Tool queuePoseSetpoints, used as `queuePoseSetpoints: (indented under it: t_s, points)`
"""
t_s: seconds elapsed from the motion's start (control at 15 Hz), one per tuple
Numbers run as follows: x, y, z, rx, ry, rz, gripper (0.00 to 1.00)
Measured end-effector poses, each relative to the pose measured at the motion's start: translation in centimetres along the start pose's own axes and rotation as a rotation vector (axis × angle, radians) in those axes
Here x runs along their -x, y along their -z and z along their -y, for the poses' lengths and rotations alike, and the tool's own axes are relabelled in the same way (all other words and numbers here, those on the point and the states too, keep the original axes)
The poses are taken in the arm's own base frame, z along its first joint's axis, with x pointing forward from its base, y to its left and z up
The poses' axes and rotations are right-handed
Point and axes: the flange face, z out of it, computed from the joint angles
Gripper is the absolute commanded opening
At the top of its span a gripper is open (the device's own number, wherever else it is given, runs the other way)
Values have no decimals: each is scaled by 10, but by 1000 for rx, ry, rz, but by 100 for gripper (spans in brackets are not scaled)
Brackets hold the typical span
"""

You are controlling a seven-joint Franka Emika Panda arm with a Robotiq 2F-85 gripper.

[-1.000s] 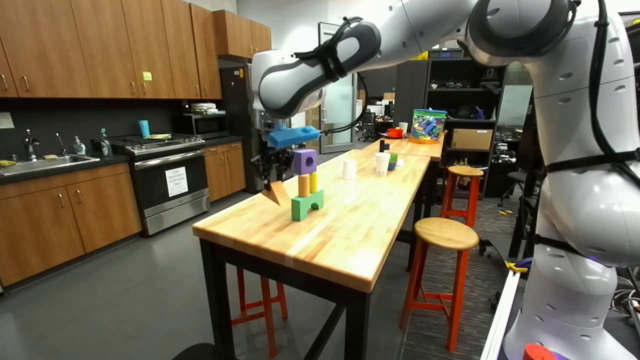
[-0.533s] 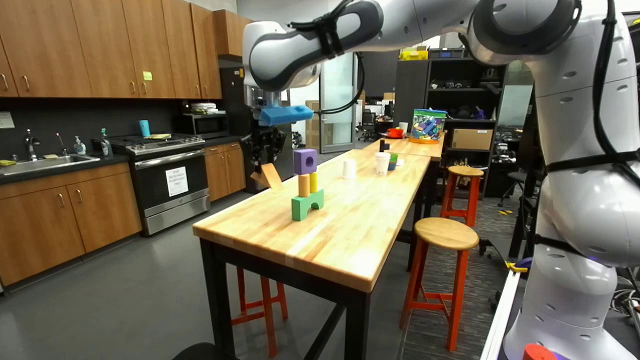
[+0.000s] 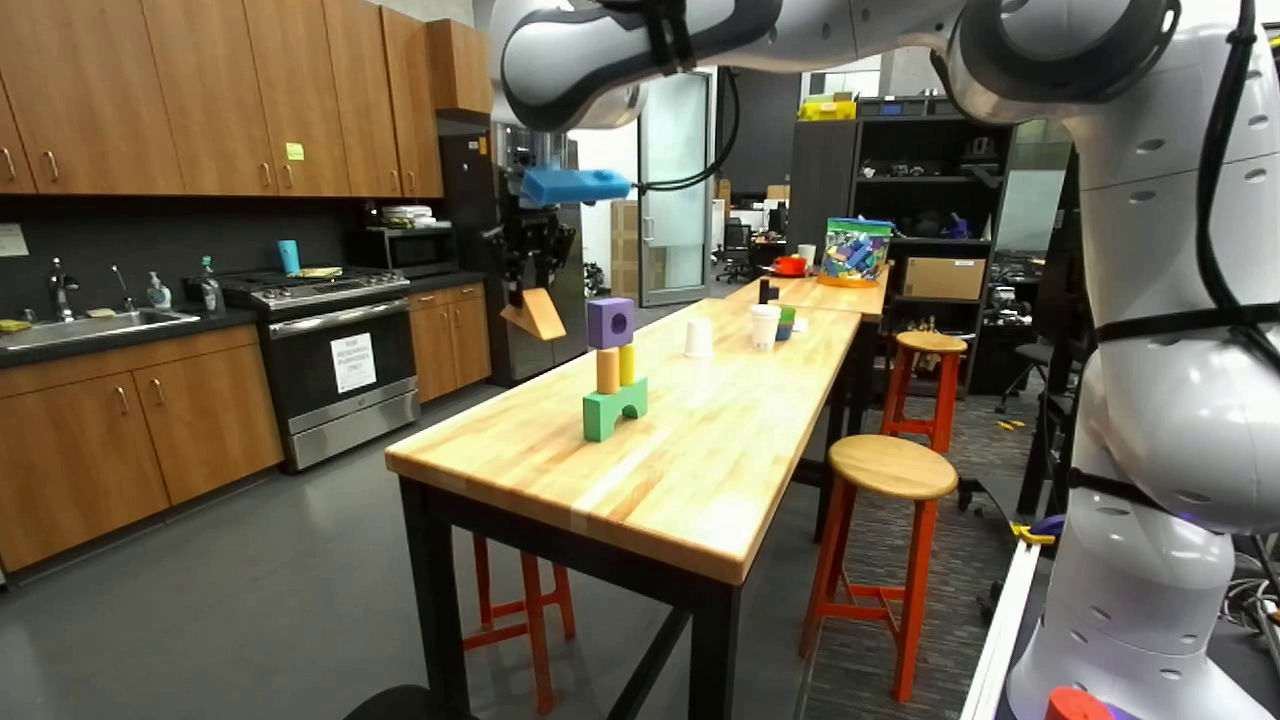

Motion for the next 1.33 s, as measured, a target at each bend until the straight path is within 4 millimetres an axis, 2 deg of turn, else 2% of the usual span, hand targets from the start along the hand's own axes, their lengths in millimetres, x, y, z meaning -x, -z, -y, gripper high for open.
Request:
queuePoseSetpoints:
  t_s: [0.33, 0.4, 1.2, 1.27, 1.33]
  points:
    - [-3, 11, -1, -3, -2, -19, 16]
    - [-3, 12, -1, -4, -2, -20, 41]
    - [-3, 13, -2, -2, -2, -16, 41]
    - [-3, 13, -2, -2, -2, -16, 16]
    - [-3, 13, -2, -2, -2, -16, 16]
